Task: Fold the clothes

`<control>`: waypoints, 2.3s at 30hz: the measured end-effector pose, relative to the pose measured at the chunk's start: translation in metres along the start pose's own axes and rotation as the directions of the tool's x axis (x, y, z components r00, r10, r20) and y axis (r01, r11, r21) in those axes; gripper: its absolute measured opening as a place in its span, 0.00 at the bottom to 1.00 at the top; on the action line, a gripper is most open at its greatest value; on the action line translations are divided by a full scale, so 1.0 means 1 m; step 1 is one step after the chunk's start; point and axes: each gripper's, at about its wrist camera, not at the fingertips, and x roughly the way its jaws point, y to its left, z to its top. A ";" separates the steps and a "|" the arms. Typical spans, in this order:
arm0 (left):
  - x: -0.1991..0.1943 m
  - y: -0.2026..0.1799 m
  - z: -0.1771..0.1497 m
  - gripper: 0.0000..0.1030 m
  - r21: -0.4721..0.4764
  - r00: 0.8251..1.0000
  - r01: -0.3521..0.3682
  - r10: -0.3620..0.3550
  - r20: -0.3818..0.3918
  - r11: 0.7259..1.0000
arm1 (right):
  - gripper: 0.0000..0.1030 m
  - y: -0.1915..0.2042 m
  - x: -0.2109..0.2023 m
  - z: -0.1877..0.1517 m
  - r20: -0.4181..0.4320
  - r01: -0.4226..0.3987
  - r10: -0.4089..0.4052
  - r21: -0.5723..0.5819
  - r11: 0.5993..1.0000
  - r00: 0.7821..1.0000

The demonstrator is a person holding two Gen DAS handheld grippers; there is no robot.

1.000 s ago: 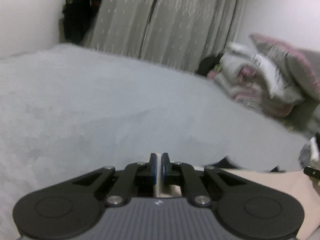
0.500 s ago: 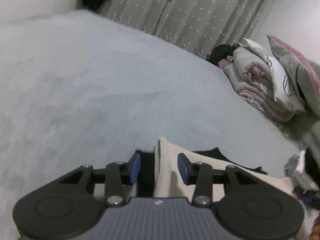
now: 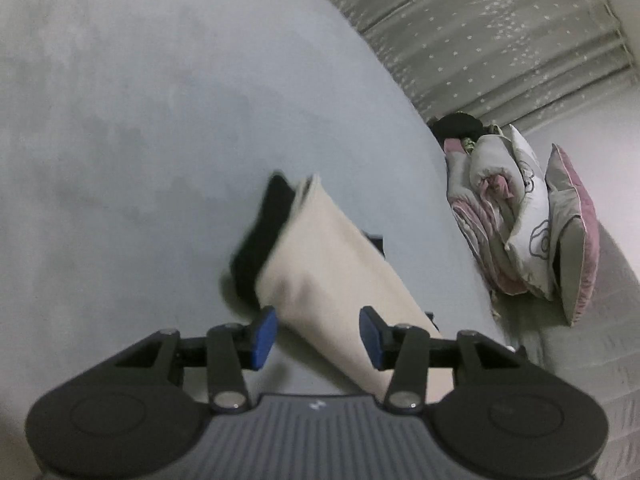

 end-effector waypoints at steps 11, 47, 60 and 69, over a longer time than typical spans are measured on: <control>0.043 0.010 -0.027 0.47 -0.155 0.989 0.062 -0.040 0.142 0.986 | 0.46 -0.029 0.038 -0.033 0.063 -0.193 0.183 0.314 0.930 0.981; -0.049 0.025 -0.073 0.25 -0.089 0.974 0.003 0.017 0.227 0.996 | 0.23 -0.032 -0.020 -0.068 0.254 -0.093 0.035 0.222 0.971 0.967; -0.111 0.062 -0.125 0.25 -0.135 0.981 0.018 0.009 0.193 0.991 | 0.23 -0.052 -0.078 -0.113 0.226 -0.091 0.042 0.211 0.973 0.973; -0.107 0.078 -0.133 0.32 -0.046 0.977 0.061 -0.050 0.210 0.997 | 0.27 -0.077 -0.068 -0.118 0.206 -0.143 0.110 0.149 0.979 0.972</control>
